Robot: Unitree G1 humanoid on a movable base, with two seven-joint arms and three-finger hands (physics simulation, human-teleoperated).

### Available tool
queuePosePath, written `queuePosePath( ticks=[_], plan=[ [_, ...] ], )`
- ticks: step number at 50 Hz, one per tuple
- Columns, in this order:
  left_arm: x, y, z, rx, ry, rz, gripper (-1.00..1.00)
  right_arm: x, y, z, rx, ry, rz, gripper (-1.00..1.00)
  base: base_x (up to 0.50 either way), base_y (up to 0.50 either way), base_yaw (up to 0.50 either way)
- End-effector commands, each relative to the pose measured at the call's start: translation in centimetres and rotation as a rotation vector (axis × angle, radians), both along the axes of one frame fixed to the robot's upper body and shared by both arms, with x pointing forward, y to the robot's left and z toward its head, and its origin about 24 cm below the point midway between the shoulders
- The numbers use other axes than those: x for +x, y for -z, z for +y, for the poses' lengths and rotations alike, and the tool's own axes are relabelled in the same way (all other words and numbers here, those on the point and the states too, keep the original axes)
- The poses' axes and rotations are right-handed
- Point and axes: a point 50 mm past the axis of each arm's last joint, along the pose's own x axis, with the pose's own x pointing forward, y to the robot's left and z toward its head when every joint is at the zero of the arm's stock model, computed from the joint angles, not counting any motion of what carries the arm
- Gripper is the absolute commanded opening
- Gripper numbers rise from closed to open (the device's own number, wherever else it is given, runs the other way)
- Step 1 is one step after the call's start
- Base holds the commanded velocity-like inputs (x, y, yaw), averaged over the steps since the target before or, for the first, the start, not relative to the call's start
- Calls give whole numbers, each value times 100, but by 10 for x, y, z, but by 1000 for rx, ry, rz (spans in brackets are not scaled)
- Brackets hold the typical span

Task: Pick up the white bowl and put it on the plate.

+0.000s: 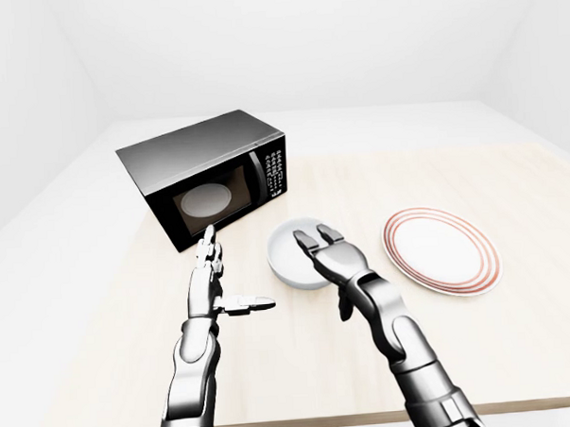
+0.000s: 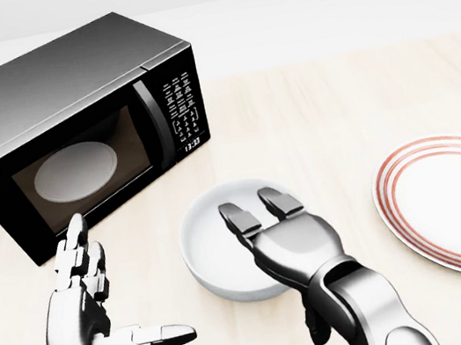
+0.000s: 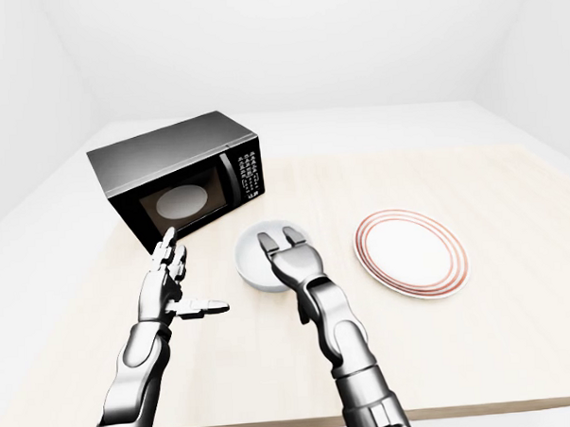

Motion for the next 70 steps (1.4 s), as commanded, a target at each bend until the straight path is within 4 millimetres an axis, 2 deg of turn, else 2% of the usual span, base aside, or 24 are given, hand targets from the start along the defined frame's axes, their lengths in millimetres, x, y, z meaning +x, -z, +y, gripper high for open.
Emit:
queuePosePath(
  ticks=[1, 15, 32, 70],
  plan=[
    [0, 0, 0, 0, 0, 0, 100, 0, 1, 5, -71, -31, 85, 100, 0, 0, 0],
    [0, 0, 0, 0, 0, 0, 100, 3, -3, 9, -97, -49, 140, 100, 0, 0, 0],
    [0, 0, 0, 0, 0, 0, 100, 10, 5, 12, -113, -53, 164, 100, 0, 0, 0],
    [0, 0, 0, 0, 0, 0, 100, 9, 19, 11, -138, -48, 187, 100, 0, 0, 0]
  ],
)
